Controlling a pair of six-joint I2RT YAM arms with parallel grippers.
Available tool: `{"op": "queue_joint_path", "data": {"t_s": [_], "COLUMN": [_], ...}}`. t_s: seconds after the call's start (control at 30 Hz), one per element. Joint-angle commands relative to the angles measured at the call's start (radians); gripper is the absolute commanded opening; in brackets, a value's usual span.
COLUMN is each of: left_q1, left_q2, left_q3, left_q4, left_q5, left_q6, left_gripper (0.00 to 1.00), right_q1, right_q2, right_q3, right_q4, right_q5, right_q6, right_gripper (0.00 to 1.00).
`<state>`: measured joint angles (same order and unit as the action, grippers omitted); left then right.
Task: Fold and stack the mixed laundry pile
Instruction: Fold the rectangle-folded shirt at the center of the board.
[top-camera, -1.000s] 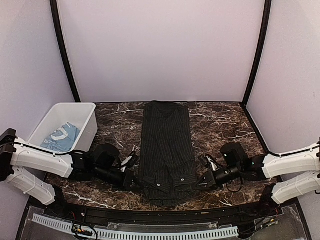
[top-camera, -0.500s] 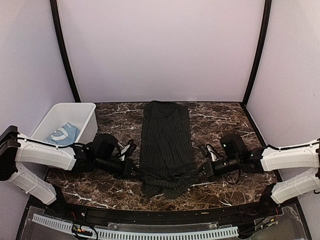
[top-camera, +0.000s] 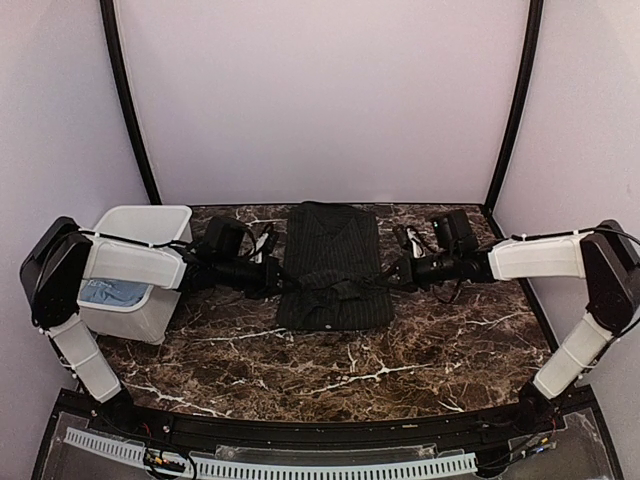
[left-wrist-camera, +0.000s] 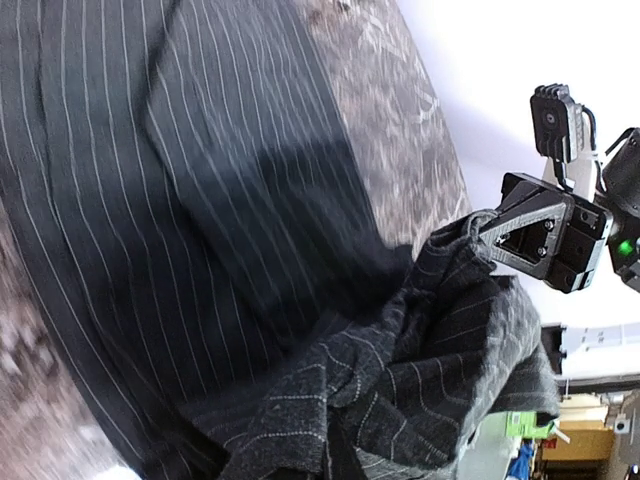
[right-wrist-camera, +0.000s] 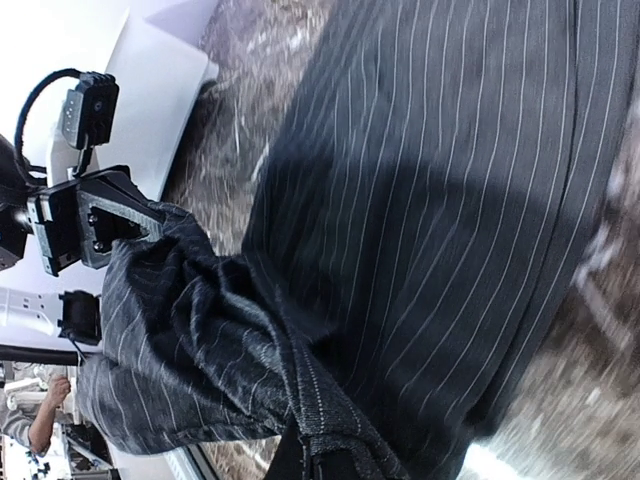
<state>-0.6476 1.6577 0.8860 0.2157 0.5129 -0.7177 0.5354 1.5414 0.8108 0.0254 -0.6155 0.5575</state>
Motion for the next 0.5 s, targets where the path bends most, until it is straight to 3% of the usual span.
{"op": "queue_joint_path", "data": {"t_s": [0.0,0.3,0.47], "left_q1": [0.085,0.148,0.162], "left_q2": [0.089,0.357,0.414], "left_q3": [0.132,0.41,0.452], "left_q4": [0.019,-0.033,-0.017], "left_q5": [0.035,-0.001,-0.045], "left_q6": [0.048,0.084,0.083], "left_gripper": [0.0,0.0,0.0], "right_q1": [-0.084,-0.162,-0.168], "right_q2": [0.11,0.402,0.501], "right_q3": [0.157,0.394,0.49], "right_q4": [0.013,0.061,0.078], "right_q5": [-0.044,-0.092,-0.099], "right_q6": [-0.101,-0.082,-0.075], "right_gripper": [0.0,0.0,0.0]}}
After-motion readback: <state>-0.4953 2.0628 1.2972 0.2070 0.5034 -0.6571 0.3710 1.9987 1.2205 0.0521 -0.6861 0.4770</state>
